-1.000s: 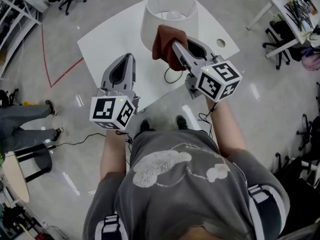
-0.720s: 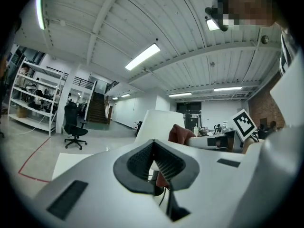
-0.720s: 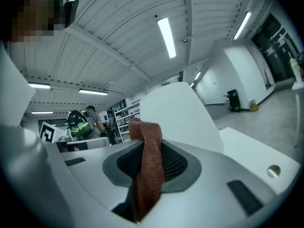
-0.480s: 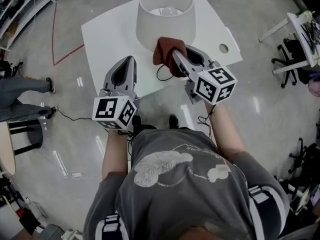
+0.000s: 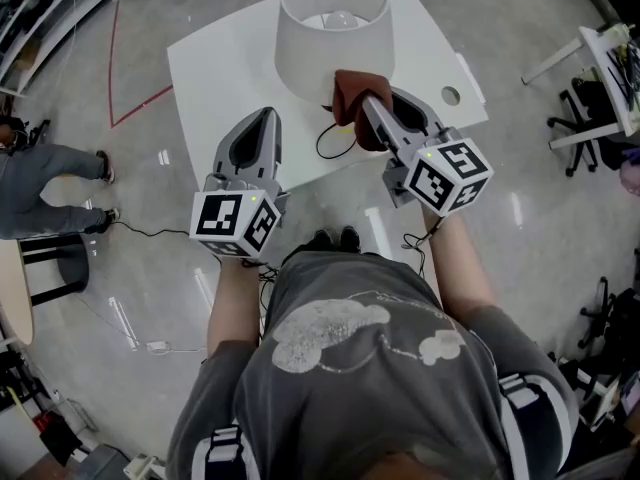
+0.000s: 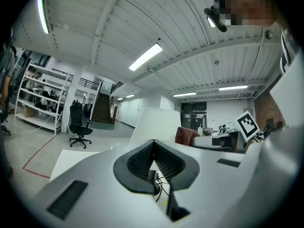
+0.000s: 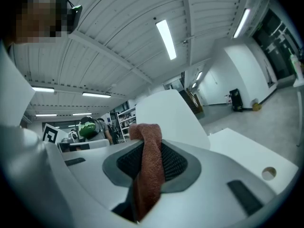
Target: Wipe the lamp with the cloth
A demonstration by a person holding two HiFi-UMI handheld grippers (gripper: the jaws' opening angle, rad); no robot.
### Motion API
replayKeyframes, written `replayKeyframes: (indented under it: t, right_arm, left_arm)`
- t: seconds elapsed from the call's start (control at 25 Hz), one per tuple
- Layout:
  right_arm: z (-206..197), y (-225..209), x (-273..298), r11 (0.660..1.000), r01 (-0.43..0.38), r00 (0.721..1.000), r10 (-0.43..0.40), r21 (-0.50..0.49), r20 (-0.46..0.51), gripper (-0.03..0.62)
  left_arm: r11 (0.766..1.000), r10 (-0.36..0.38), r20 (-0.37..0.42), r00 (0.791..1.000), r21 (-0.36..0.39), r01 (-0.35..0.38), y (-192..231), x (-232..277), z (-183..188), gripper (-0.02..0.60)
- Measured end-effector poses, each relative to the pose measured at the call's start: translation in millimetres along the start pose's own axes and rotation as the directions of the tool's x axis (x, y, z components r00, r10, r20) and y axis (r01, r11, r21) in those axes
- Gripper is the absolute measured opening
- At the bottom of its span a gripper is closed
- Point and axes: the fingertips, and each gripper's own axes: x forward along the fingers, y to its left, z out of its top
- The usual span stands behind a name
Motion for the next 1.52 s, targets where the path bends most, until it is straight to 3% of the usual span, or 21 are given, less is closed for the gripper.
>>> replayKeyframes:
  t: [0.4,0.68,0.84,1.08,1.52]
  right_arm:
    - [78.8,5.7,-7.8,0.999,0.007,0.99,0.0,-0.045,0.144,0.086]
    - [85.1,-23.8,-17.3,0.993,-0.059,0.994,0.068,-0.103,0.089,0.086]
    - [71.9,-48.3,-18.0,0.98,-0.185,0.98,0.189,-0.074,0.065,0.086]
    - [37.9,-62.6,-7.9,0.941,-0.336,0.941,0.333,-0.046,-0.058,0.086]
    - [-18.9,-105.0,-4.4,0.906,-0.423,0.881,0.407,-0.019,-0.242,0.086]
  left_arm:
    - [0.995,-0.096,0.075,0.993,-0.008,0.097,-10.6,23.6,41.8,0.008]
    - [0.999,-0.051,0.073,0.996,0.008,0.051,-38.9,34.5,33.4,0.008]
    - [0.998,0.053,0.064,0.997,0.018,-0.054,-52.0,48.4,14.5,0.008]
    - [0.977,0.211,0.042,0.977,-0.014,-0.211,-58.9,54.5,-14.4,0.008]
    - [0.924,0.381,0.014,0.924,-0.044,-0.38,-80.8,58.9,-47.6,0.008]
